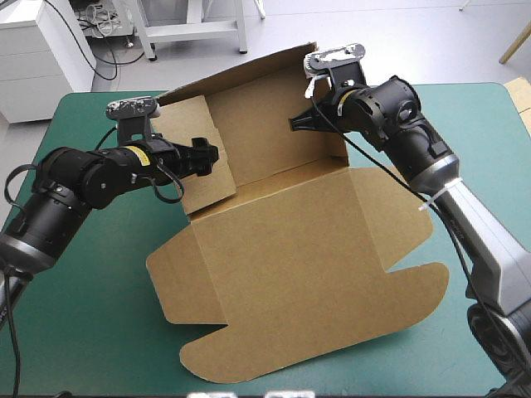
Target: Fold the box
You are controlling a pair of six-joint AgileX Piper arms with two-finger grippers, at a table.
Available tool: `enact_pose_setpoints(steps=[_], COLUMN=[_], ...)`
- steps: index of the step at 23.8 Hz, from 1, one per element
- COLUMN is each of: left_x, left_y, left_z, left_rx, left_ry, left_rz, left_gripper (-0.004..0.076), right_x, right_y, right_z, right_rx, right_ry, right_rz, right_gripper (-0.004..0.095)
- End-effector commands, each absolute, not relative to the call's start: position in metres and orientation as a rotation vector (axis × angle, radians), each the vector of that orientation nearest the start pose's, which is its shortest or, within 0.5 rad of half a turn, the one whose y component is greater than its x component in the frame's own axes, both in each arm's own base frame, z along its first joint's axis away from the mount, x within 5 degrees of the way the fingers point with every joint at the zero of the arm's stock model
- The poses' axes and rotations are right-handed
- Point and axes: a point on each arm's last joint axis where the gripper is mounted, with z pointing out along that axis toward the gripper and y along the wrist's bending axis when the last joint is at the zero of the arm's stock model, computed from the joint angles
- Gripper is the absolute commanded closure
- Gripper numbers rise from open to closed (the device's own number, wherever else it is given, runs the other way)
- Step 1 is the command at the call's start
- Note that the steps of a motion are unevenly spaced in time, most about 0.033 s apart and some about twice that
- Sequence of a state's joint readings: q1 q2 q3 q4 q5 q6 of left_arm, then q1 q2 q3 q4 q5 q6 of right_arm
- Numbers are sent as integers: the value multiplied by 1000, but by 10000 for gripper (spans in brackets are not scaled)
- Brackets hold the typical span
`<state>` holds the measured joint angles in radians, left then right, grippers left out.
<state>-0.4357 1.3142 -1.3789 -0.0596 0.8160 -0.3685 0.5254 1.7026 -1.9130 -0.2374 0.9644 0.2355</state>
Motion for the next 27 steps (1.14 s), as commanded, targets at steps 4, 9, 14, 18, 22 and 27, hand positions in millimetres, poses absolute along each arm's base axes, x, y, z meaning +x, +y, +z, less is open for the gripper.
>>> enact_pose_setpoints(steps=[4, 9, 14, 18, 22, 27], left_x=[265, 274, 278, 281, 282, 304], left_y=[-134, -138, -139, -138, -139, -147], left_z=[412, 403, 411, 414, 418, 408], left_rx=[-53, -50, -45, -17, -19, 17], left_ry=[2219, 2236, 2157, 2107, 2064, 2168], left_rz=[-568, -552, -576, -536, -561, -455], left_gripper=[69, 69, 255, 724, 732, 732], right_x=[323, 324, 324, 324, 323, 327], right_y=[173, 172, 170, 169, 168, 164], right_z=[474, 474, 474, 473, 470, 455], right_rx=[-306, -308, -312, -309, -309, -297], right_ry=[2016, 2013, 2014, 2031, 2063, 2183], right_rz=[241, 228, 198, 187, 174, 107], right_gripper=[922, 922, 922, 924, 924, 924])
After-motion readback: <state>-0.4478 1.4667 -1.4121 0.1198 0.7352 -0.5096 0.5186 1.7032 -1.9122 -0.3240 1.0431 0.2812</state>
